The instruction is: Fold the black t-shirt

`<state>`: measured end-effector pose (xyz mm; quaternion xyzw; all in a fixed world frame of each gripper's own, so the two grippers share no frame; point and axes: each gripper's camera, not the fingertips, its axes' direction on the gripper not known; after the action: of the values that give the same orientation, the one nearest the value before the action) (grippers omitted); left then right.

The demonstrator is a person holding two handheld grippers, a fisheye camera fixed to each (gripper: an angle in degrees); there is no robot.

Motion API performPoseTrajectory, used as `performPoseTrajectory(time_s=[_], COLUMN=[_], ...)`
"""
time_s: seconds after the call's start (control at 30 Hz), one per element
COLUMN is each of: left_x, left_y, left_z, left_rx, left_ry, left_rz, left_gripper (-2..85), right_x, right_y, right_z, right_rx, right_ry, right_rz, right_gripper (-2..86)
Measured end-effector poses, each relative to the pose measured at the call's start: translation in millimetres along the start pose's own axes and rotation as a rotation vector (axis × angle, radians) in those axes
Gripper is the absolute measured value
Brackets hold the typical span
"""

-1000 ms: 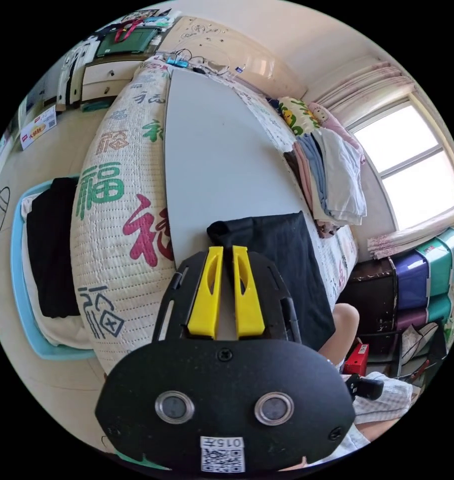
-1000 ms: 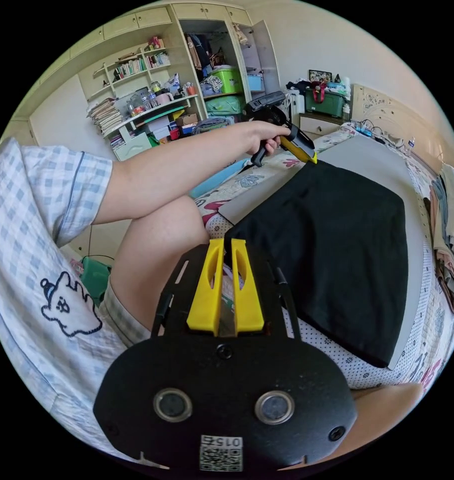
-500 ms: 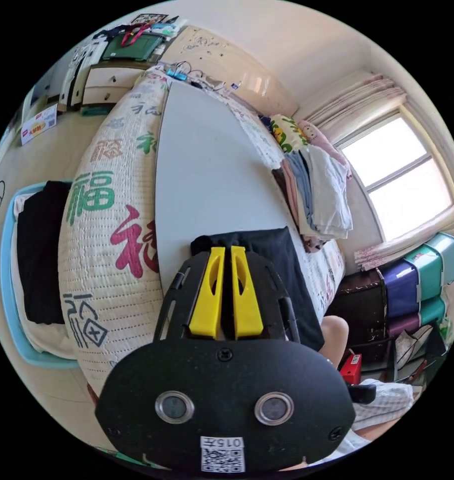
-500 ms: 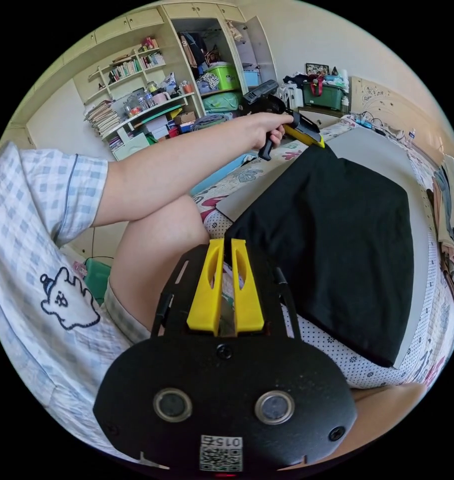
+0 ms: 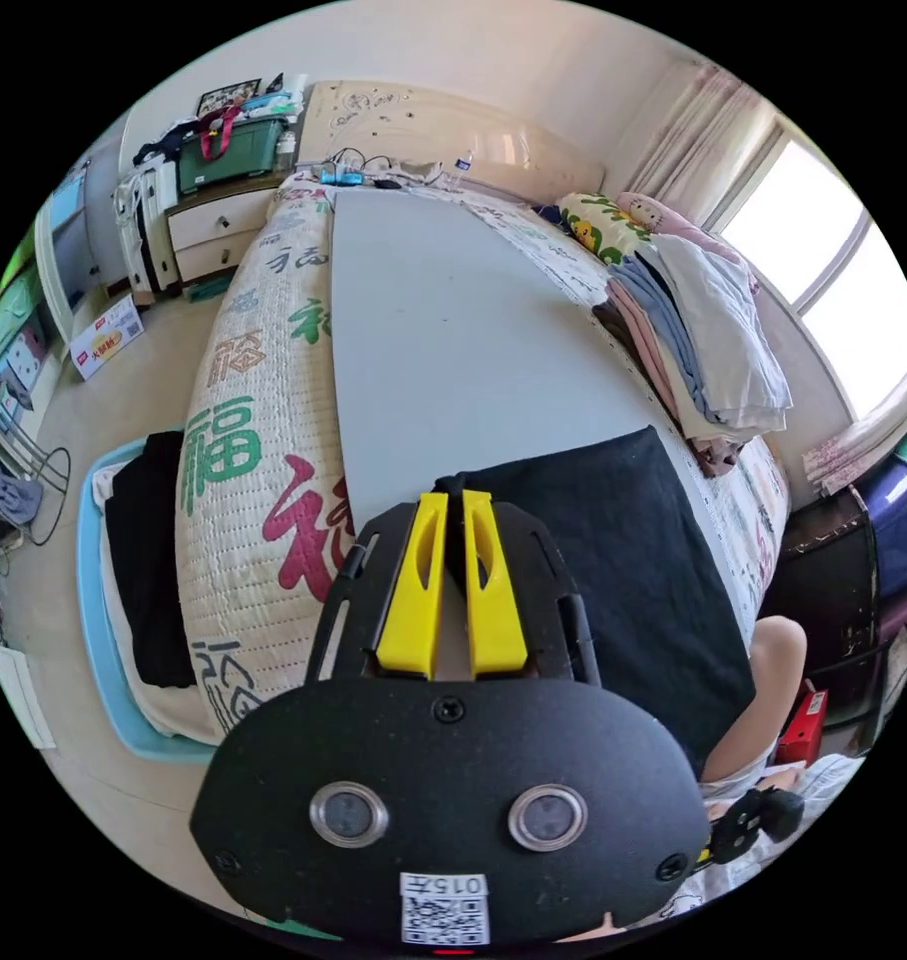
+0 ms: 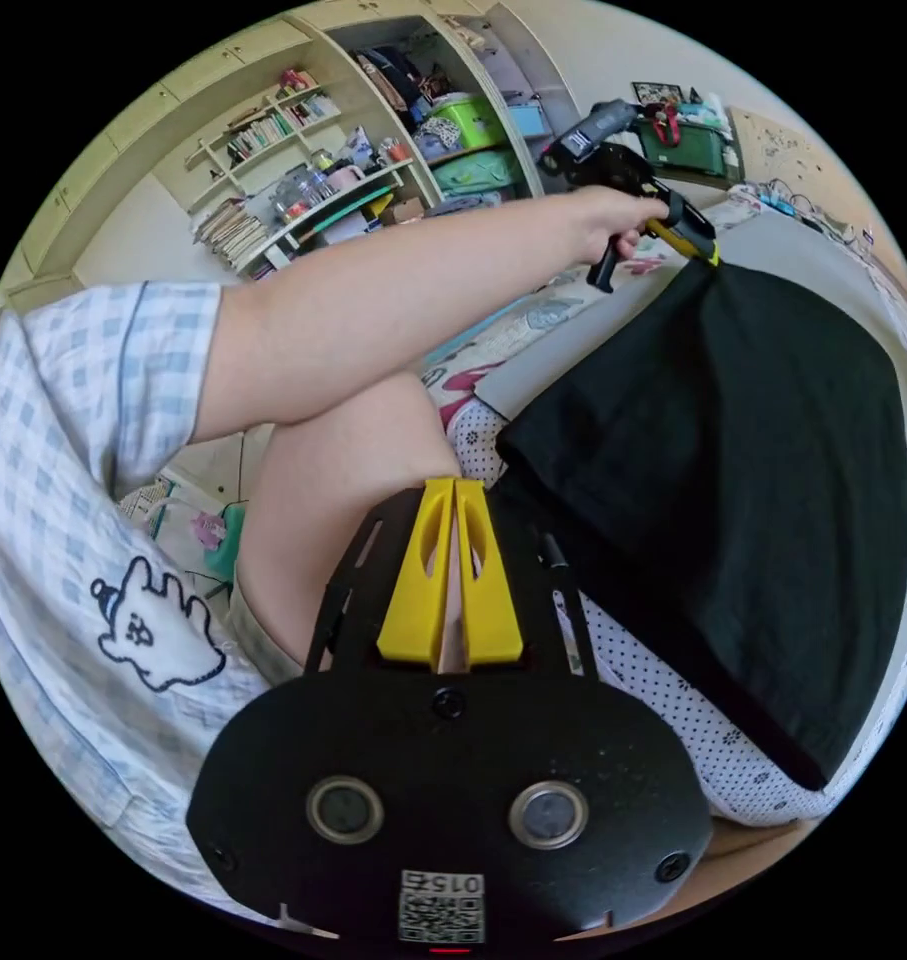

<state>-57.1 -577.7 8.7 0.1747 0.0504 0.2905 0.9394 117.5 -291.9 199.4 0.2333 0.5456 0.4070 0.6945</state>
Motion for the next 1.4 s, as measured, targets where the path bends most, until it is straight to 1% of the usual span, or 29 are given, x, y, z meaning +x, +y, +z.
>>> performPoseTrajectory(time_s=[0.1, 0.2, 0.23, 0.27, 0.37, 0.47, 0.57, 0.7, 0.77, 0.93, 1.03, 1.1, 1.17, 1.2, 1.23, 1.3, 1.37, 1.4], left_x=[4, 5, 4, 3, 3, 12, 23, 40, 47, 51, 50, 50, 55, 57, 62, 70, 79, 81], left_y=[3, 13, 18, 25, 40, 45, 46, 45, 44, 47, 53, 57, 65, 69, 76, 96, 139, 151], left_z=[-8, -23, -30, -37, -48, -45, -34, -27, -21, 2, 6, -1, -23, -31, -51, -80, -106, -109], left_rx=[-0.002, 0.019, 0.024, 0.027, 0.037, -0.033, -0.083, -0.097, -0.111, -0.195, -0.215, -0.205, -0.168, -0.145, -0.089, 0.019, 0.137, 0.155], left_ry=[-0.033, -0.029, 0.000, 0.040, 0.150, 0.155, 0.132, 0.129, 0.075, -0.021, -0.019, -0.020, -0.044, -0.057, -0.070, -0.027, 0.109, 0.136], left_rz=[-0.017, -0.039, -0.050, -0.068, -0.092, -0.046, 0.003, 0.066, 0.086, 0.109, 0.114, 0.119, 0.144, 0.149, 0.150, 0.141, 0.135, 0.131], left_gripper=[4.3, 4.7, 4.7, 4.7, 5.1, 5.7, 5.7, 5.6, 5.2, 4.1, 4.1, 4.7, 6.5, 6.8, 7.3, 7.7, 8.0, 8.1], right_x=[-12, -30, -38, -44, -62, -75, -84, -90, -92, -72, -65, -62, -49, -43, -28, 1, 55, 69], right_y=[9, 17, 19, 17, 11, 16, 32, 53, 68, 94, 113, 128, 157, 166, 186, 219, 269, 281], right_z=[-35, -77, -83, -80, -49, -12, 0, -16, -22, 9, 8, -10, -54, -68, -96, -139, -188, -197], right_rx=[0.066, 0.154, 0.168, 0.149, 0.045, -0.058, -0.062, -0.034, -0.012, -0.068, -0.059, -0.029, 0.036, 0.054, 0.085, 0.125, 0.179, 0.185], right_ry=[-0.012, 0.186, 0.293, 0.367, 0.421, 0.454, 0.551, 0.473, 0.420, 0.432, 0.429, 0.375, 0.276, 0.271, 0.293, 0.370, 0.455, 0.458], right_rz=[-0.026, -0.068, -0.091, -0.122, -0.222, -0.262, -0.258, -0.243, -0.232, -0.198, -0.189, -0.193, -0.177, -0.170, -0.147, -0.088, 0.048, 0.093], right_gripper=[0.0, 4.2, 6.8, 7.6, 8.2, 7.3, 1.0, -0.7, -0.9, -0.7, 0.3, 1.4, 3.8, 4.6, 5.1, 5.6, 6.0, 6.4])
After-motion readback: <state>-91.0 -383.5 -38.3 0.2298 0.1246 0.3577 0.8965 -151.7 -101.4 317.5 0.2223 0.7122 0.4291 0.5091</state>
